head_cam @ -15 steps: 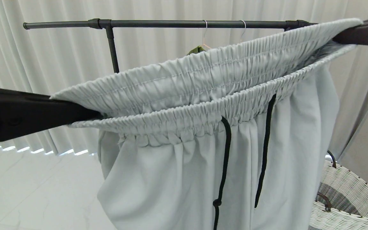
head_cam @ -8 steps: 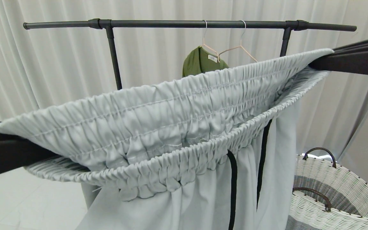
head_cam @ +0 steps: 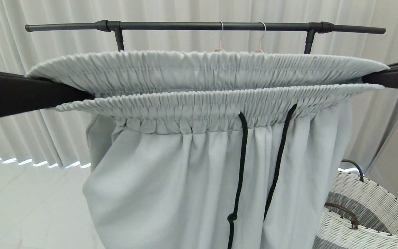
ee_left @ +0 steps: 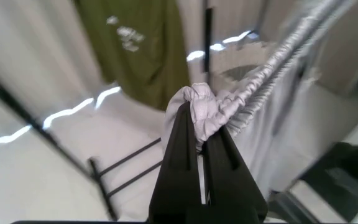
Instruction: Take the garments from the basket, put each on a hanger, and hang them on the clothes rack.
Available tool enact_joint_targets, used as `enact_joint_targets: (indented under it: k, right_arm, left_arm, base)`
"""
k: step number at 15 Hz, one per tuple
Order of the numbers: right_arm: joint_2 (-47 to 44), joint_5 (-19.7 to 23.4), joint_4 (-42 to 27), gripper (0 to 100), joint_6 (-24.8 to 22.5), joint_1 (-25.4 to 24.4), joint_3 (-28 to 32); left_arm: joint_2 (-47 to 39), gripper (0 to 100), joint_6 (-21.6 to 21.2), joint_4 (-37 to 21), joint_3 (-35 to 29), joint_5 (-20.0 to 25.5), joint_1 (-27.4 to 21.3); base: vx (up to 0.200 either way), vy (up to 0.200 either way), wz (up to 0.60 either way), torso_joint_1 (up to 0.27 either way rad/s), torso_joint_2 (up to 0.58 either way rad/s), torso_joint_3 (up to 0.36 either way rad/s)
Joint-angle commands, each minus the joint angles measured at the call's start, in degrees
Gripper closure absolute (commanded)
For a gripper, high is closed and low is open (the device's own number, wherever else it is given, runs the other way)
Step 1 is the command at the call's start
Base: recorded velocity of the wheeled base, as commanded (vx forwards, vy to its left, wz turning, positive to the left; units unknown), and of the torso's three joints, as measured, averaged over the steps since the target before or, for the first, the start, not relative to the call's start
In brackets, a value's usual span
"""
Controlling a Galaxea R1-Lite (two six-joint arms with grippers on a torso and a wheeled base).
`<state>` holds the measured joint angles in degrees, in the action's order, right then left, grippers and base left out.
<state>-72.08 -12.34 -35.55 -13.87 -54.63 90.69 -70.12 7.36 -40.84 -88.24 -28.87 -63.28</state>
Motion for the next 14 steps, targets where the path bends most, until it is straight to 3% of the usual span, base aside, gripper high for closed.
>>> enact_joint_targets:
  k: [1, 5, 6, 9, 14]
  right_arm:
    - [1.2, -0.1, 0.0, 100, 0.0, 0.0, -0.6]
    - [0.5, 0.0, 0.0, 100, 0.0, -0.8, -0.8]
    - [0.5, 0.0, -0.1, 0, 0.0, -1.5, -1.0]
    - [2.0, 0.6, 0.0, 0, 0.0, -1.8, -3.8]
    - [7.8, 9.1, 0.0, 0, 0.1, -1.7, -8.8]
  left_arm:
    - [-1.8, 100, -0.1, 0.1, 0.0, -0.4, 0.4]
    - [-2.1, 100, 0.0, 0.1, -1.4, -0.5, -0.1]
    - [-2.0, 100, 0.0, 0.1, -1.4, -0.5, -0.1]
    - [-2.0, 100, 0.0, 0.1, -1.1, -0.5, -0.1]
    - [-1.7, 100, 0.1, 0.1, 3.2, -2.9, 3.6]
  base:
    - [0.0, 0.0, 0.0, 0.0, 0.0, 0.0]
    - [0.0, 0.0, 0.0, 0.0, 0.0, 0.0]
    - [0.0, 0.0, 0.0, 0.0, 0.0, 0.0]
    - [0.0, 0.0, 0.0, 0.0, 0.0, 0.0]
    - [0.0, 0.0, 0.0, 0.0, 0.0, 0.0]
